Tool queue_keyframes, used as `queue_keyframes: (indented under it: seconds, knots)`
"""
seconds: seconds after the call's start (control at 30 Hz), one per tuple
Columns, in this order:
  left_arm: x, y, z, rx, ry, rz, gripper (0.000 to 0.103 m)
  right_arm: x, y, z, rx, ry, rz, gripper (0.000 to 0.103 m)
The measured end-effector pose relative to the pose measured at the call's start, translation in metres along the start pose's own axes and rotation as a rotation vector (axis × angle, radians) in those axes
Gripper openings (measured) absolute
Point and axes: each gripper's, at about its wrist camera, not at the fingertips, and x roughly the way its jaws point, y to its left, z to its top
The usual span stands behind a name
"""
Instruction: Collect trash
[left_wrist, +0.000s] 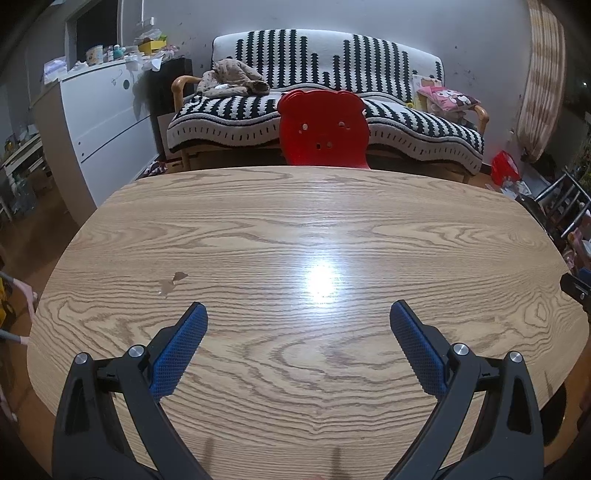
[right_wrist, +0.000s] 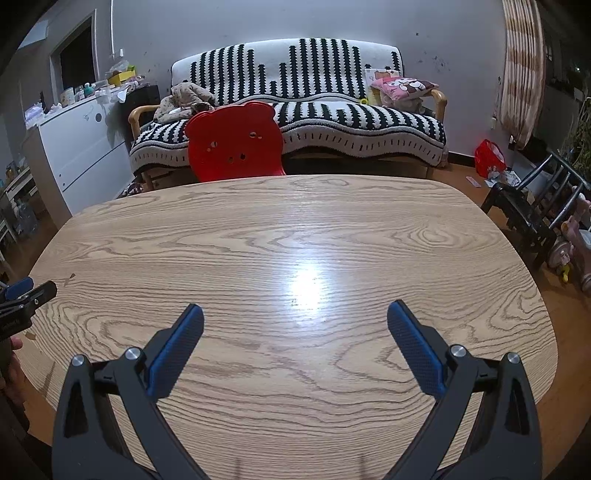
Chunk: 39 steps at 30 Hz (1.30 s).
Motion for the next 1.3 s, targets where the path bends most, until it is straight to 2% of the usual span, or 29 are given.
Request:
queue_keyframes:
  seconds: [1.3]
  knots:
    - [0.0035, 0.0005, -0.0009, 0.012, 0.002, 0.016, 0.096, -0.0039, -0.0021, 0.0013, -0.012, 0.000, 0.000, 0.096]
